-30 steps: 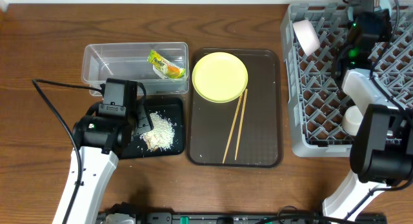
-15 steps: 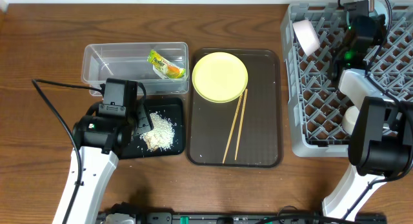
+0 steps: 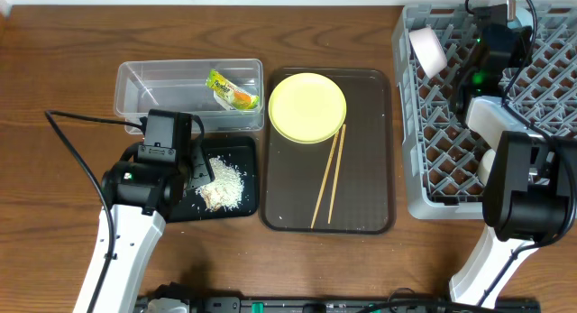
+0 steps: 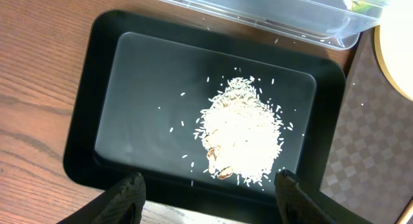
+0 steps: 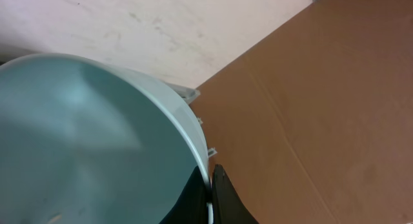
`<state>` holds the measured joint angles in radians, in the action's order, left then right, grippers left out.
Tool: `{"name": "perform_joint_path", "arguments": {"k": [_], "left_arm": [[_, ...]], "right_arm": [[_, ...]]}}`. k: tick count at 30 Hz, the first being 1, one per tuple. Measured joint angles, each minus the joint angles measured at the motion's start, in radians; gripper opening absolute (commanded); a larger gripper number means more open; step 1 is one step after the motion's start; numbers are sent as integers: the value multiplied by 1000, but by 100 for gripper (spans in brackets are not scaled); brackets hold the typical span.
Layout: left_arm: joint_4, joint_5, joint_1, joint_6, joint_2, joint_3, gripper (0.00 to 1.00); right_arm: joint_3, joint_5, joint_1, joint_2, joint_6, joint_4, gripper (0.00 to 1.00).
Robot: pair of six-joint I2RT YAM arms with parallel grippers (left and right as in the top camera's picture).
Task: Sort waste into correct bins and load items into the dishwasher rack
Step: 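Lower the blue bowl into the rack's back row and open right gripper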
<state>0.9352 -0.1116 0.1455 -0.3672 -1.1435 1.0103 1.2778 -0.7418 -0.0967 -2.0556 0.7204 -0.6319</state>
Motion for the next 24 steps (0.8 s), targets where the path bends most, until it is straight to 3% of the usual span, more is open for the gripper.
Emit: {"name": "perform_joint_path", "arguments": {"k": [24], "left_arm": [[0,0,0,0,0,0,68]], "right_arm": [[1,-101,46,-29,-35,-34,1]]}}
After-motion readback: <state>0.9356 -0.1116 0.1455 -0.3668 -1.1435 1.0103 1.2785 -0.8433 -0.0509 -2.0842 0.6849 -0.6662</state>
